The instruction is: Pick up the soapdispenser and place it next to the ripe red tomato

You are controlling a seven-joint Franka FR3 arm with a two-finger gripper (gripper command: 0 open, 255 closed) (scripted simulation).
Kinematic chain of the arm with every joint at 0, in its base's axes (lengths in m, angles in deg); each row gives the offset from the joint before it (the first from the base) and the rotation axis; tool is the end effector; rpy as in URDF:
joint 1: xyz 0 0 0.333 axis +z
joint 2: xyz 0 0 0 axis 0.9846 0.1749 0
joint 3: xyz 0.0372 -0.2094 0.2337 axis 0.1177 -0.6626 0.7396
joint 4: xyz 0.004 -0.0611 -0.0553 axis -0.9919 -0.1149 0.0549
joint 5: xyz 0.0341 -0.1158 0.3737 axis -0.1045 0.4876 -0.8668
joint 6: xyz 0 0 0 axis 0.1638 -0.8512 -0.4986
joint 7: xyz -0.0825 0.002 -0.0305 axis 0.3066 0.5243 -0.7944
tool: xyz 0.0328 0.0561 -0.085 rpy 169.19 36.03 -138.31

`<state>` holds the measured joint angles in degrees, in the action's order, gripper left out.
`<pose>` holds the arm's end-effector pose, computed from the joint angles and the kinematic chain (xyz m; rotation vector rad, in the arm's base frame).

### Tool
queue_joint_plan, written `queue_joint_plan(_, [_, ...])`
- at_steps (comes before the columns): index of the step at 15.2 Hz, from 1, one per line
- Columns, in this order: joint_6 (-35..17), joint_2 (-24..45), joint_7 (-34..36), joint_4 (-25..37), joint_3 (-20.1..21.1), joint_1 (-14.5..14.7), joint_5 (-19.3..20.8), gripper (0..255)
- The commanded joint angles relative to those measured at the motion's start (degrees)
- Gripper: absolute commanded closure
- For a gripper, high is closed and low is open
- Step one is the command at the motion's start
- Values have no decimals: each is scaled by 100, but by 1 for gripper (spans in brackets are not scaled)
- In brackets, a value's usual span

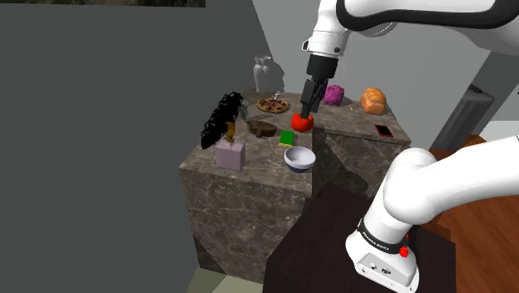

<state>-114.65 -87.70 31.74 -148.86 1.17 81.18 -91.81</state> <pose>0.3054 -0.0042 0.5824 -2.9672 -0.1991 -0.0062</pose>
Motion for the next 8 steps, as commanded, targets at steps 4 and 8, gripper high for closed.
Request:
queue_joint_plan(4, [-699,327,-274,-237,-46,50,55,0])
queue_joint_plan(8, [-1630,888,-631,-427,-113,128,96,0])
